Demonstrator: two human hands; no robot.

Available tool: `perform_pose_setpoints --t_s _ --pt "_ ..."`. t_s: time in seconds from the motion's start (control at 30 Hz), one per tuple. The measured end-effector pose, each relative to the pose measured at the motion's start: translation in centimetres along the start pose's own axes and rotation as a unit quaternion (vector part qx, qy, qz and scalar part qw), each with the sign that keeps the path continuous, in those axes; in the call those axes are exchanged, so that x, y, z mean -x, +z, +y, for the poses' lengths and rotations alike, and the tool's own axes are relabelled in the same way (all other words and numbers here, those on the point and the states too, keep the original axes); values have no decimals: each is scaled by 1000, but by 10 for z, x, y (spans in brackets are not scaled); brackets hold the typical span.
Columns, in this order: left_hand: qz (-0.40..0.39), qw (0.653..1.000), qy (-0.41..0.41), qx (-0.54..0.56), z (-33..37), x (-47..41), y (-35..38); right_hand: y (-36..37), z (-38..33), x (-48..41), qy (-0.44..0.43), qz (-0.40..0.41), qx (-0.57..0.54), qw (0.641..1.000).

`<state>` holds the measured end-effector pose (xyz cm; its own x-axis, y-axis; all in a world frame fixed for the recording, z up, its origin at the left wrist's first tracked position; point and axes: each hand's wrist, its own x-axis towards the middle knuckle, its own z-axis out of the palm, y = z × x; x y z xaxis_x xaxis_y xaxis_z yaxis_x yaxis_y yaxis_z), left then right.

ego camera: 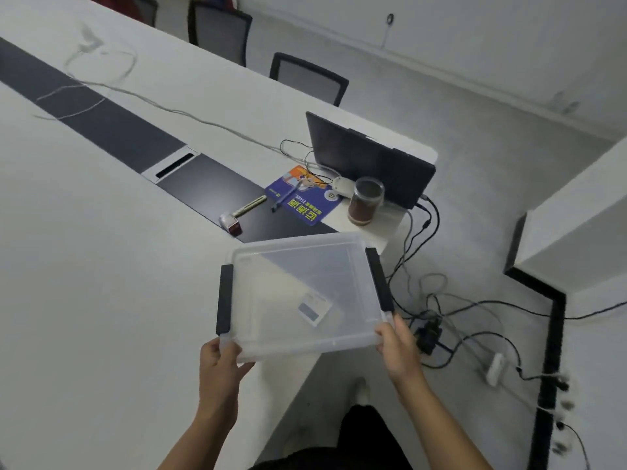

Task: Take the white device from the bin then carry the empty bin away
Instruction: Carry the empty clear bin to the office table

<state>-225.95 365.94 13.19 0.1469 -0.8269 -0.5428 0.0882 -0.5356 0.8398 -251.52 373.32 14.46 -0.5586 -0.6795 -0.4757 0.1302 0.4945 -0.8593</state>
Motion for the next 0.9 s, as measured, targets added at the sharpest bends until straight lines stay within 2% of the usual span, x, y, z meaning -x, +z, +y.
perform_pose_setpoints --t_s 0.3,0.47,0.6,0.73,0.9 --pt "170 982 -51 65 17 -77 61 64 -37 -224 17 -183 104 977" --pt "212 972 -84 47 28 -98 100 91 -101 -276 -22 -242 183 953" --pt "267 958 -97 21 36 -115 119 107 -123 -309 -60 -286 255 922" --pt "333 934 -106 -71 49 -138 121 127 -139 -323 -102 -298 271 910" --pt "333 924 -23 -187 62 -171 111 151 -137 -323 -155 -221 318 909"
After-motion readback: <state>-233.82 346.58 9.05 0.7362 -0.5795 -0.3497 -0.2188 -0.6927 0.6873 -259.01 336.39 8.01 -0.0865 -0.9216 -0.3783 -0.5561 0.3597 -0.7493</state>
